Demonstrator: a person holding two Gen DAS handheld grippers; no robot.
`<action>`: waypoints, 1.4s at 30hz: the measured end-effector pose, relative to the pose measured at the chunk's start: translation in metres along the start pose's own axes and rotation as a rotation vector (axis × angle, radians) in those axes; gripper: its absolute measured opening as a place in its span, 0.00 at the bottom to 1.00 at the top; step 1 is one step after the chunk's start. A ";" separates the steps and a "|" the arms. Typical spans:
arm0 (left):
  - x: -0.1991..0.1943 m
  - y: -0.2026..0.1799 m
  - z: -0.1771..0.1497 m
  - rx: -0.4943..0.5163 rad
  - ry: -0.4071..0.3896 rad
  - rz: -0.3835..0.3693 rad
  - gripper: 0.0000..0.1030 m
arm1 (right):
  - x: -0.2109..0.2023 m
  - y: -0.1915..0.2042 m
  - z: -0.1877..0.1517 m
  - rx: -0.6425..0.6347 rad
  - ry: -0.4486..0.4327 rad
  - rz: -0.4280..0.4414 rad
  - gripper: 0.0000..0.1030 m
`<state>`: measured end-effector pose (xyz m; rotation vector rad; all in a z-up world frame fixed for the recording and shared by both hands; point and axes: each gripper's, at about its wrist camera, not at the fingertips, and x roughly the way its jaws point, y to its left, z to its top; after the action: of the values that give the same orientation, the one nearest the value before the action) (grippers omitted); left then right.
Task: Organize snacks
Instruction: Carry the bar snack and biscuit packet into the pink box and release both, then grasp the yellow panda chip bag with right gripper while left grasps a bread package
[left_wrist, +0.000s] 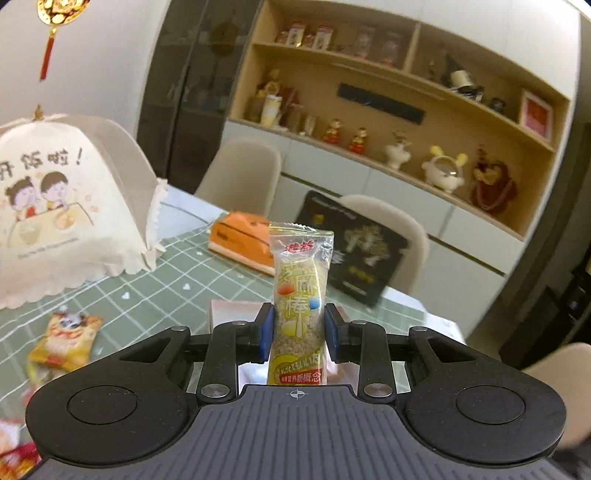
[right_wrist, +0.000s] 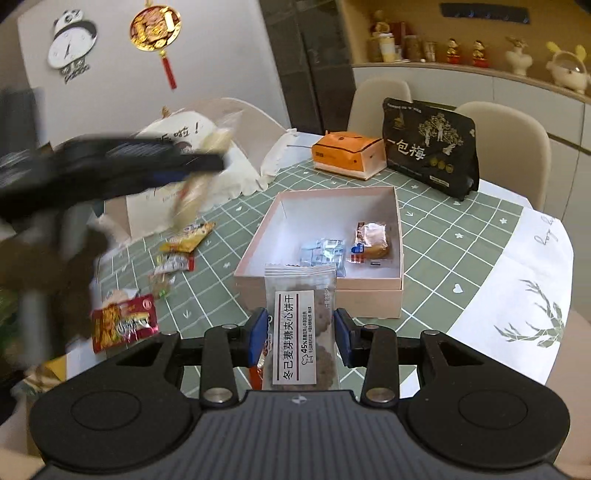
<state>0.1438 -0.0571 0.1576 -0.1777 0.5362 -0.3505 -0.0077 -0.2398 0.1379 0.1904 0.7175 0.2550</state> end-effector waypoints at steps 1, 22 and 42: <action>0.020 0.005 -0.003 -0.017 0.023 -0.006 0.32 | 0.001 -0.001 0.000 0.007 0.001 -0.006 0.37; -0.087 0.180 -0.093 -0.233 0.121 0.352 0.30 | 0.160 -0.001 0.115 0.069 0.095 -0.122 0.58; -0.132 0.280 -0.148 -0.518 0.088 0.360 0.33 | 0.395 0.239 0.113 0.024 0.363 -0.014 0.78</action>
<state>0.0376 0.2400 0.0225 -0.5591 0.7260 0.1396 0.3154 0.0941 0.0367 0.1630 1.0821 0.2710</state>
